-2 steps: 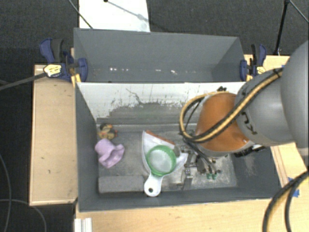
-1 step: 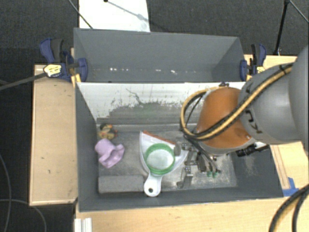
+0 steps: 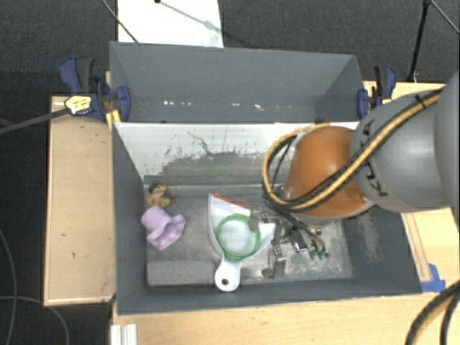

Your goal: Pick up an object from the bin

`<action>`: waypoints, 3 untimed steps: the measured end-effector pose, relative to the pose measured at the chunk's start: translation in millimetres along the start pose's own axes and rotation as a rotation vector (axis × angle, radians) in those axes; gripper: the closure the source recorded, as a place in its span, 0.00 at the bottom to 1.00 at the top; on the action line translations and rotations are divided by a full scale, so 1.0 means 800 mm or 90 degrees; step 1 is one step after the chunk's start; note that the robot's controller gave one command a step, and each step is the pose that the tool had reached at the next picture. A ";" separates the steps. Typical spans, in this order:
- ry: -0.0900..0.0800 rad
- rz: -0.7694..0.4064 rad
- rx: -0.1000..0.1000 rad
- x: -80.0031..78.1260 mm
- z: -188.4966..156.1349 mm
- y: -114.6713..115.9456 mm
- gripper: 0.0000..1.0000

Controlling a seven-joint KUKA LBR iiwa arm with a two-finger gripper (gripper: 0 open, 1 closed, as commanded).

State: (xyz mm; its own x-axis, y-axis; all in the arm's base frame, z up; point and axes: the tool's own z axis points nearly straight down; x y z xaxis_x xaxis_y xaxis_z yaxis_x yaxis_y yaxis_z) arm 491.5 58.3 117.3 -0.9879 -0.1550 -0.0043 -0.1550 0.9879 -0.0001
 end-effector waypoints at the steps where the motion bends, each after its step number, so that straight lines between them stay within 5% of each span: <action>1: -0.001 0.029 0.000 0.010 0.058 0.037 1.00; 2: -0.001 0.029 0.000 0.010 0.058 0.037 1.00; 3: 0.006 0.020 0.000 -0.011 -0.016 0.023 1.00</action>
Offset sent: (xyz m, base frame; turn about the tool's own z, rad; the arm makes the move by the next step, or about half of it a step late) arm 0.0000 0.0000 0.0000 0.0000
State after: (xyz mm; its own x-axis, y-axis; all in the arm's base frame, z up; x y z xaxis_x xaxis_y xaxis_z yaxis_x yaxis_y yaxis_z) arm 497.7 78.2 130.1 -0.9923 -0.1240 0.0048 -0.1240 0.9923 0.0002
